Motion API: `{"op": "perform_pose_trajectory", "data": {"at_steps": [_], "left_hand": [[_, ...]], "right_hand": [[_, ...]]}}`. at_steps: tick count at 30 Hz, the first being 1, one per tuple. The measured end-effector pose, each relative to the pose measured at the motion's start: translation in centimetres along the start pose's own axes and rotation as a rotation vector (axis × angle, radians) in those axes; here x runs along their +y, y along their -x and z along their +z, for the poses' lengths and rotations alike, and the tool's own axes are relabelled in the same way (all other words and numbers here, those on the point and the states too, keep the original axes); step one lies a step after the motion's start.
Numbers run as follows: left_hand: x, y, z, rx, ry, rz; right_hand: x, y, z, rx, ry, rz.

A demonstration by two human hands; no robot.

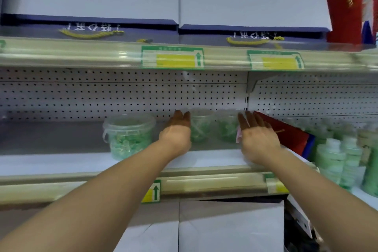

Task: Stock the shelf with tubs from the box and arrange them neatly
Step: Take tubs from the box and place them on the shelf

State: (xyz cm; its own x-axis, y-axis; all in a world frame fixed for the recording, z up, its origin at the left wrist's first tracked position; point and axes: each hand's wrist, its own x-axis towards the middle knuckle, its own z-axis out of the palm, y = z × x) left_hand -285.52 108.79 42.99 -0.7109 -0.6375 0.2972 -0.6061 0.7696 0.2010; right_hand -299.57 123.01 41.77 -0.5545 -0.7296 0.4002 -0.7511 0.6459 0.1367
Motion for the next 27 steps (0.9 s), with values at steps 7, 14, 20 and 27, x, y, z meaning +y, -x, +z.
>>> {"op": "perform_pose_trajectory", "data": {"at_steps": [7,14,20,27], "left_hand": [[-3.1,5.4,-3.8,0.380,-0.335,0.164],[-11.6,9.5,-5.4,0.309,-0.181,-0.191],[-10.9,7.0,-4.0,0.279,-0.104,-0.136],[-7.5,2.3,-1.8,0.045,-0.123,-0.176]], "right_hand": [[-6.3,2.1,-3.2,0.192,-0.034,-0.181],[-10.5,2.8,-3.8,0.223,-0.036,-0.237],[-9.2,4.2,-2.8,0.215,-0.047,-0.167],[-6.8,5.8,-2.6,0.208,-0.042,-0.213]]}}
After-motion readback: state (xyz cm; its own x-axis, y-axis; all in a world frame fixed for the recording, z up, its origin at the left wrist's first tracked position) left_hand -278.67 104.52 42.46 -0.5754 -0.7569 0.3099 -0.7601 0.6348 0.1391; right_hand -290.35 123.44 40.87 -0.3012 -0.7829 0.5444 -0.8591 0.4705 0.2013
